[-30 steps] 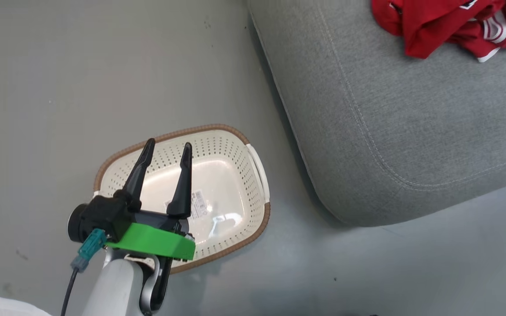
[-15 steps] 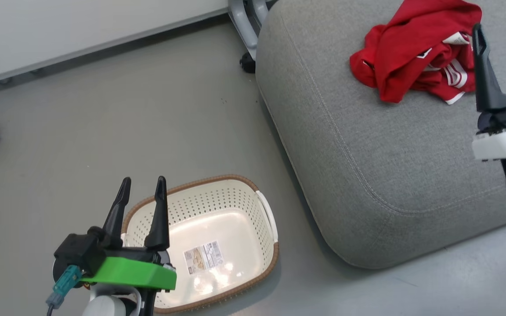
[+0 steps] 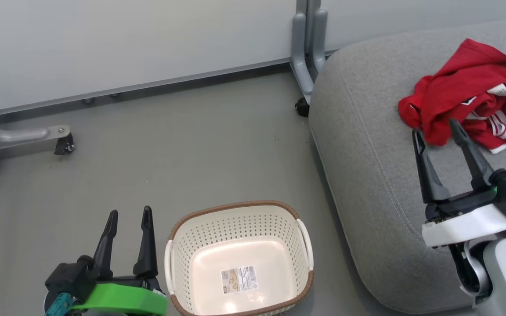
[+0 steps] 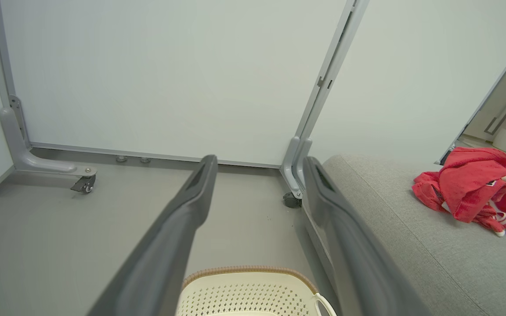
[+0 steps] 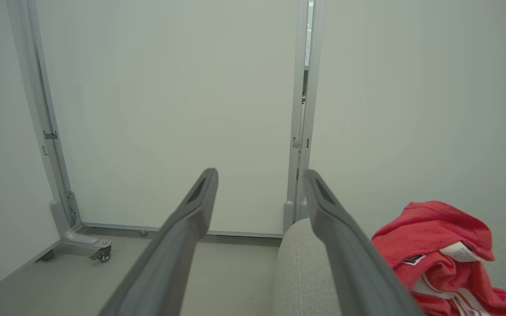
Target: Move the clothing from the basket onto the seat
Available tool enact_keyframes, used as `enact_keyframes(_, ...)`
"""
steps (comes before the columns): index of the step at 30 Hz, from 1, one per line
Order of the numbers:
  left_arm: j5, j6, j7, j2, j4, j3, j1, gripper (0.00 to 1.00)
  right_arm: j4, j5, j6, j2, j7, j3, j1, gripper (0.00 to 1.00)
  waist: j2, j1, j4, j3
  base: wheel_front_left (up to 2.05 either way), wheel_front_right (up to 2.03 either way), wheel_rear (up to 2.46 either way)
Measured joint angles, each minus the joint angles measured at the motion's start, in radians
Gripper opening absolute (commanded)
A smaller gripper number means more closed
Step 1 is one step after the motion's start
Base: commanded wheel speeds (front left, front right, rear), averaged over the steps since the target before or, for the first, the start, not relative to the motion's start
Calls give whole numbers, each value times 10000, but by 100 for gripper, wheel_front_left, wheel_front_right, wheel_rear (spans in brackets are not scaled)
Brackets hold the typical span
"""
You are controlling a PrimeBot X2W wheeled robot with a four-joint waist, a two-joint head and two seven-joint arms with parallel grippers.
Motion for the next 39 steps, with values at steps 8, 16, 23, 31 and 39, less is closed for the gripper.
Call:
enact_keyframes(8, 2, 6, 0, -2, 226, 44, 359, 100, -36, -303, -2, 848, 0, -117, 856, 100, 0, 0, 598, -523, 0, 0, 0)
enact_keyframes(16, 71, 169, 0, -2, 339, 86, 407, 100, 433, -520, -2, 1269, 0, -316, 1122, 100, 0, 0, 638, -646, 0, 0, 0)
enact_keyframes(23, 119, 194, 0, -2, 351, 205, 414, 100, 541, -535, -2, 1323, 0, -359, 1114, 100, 0, 0, 449, -643, 0, 0, 0)
enact_keyframes(31, 104, 161, 0, -2, 357, 278, 413, 100, 525, -520, -2, 1321, 0, -441, 1101, 100, 0, 0, 375, -665, 0, 0, 0)
enact_keyframes(39, 35, 100, 0, -2, 447, 303, 430, 100, 525, -564, -2, 1315, 0, -460, 1100, 100, 0, 0, 383, -709, 0, 0, 0)
